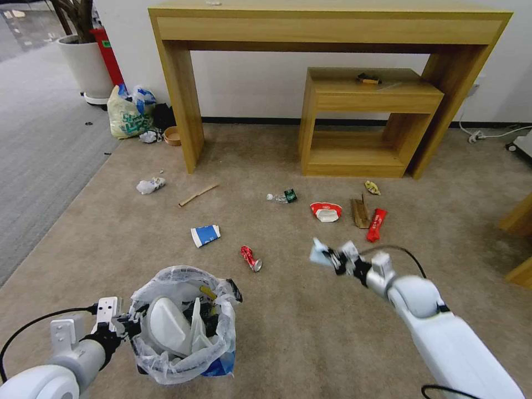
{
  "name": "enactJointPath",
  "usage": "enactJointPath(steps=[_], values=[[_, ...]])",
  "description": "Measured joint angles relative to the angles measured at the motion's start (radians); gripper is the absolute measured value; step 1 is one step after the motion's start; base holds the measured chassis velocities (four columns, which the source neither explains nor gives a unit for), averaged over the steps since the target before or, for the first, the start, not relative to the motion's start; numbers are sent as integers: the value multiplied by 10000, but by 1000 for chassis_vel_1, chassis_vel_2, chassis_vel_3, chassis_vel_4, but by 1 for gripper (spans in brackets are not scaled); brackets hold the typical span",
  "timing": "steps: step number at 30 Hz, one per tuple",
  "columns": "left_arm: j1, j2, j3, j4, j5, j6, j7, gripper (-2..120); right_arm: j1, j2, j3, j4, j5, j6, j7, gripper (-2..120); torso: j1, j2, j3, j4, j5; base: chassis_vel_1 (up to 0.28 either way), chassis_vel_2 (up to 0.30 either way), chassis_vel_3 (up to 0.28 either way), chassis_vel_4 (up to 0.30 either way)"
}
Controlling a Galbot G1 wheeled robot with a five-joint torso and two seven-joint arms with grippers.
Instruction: Pick up the trash bin and place the garbage on the floor into it.
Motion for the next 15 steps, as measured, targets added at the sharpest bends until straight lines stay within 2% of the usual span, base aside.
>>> enactJointPath(steps=[2,5,6,9,11,13,15], values=[[-24,60,10,26,-51,0,-21,0,377,-13,-395,183,373,-148,12,0,0,0,0,-1,-1,0,0,0,0],[-33,158,41,100,-108,0,-39,0,1620,49,-1817,709,1419,-555,213,0,0,0,0,1,-3,0,0,0,0],[-33,158,41,100,-108,0,-39,0,1620,49,-1817,709,1419,-555,213,0,0,0,0,1,-3,0,0,0,0],[-25,184,75,115,-142,0,-39,0,2558,276,-3204,1182,2058,-800,495,0,0,0,1,3,-2,0,0,0,0],[-29,192,84,120,-163,0,-47,0,2681,318,-3432,1258,2155,-835,552,0,0,0,0,3,-2,0,0,0,0],[-101,239,140,166,-263,0,-90,0,3060,611,-4342,1567,2428,-1036,766,0,0,0,0,3,-3,0,0,0,0],[-140,244,151,186,-315,0,-135,0,3112,698,-4594,1655,2450,-1065,781,0,0,0,0,3,-2,0,0,0,0]])
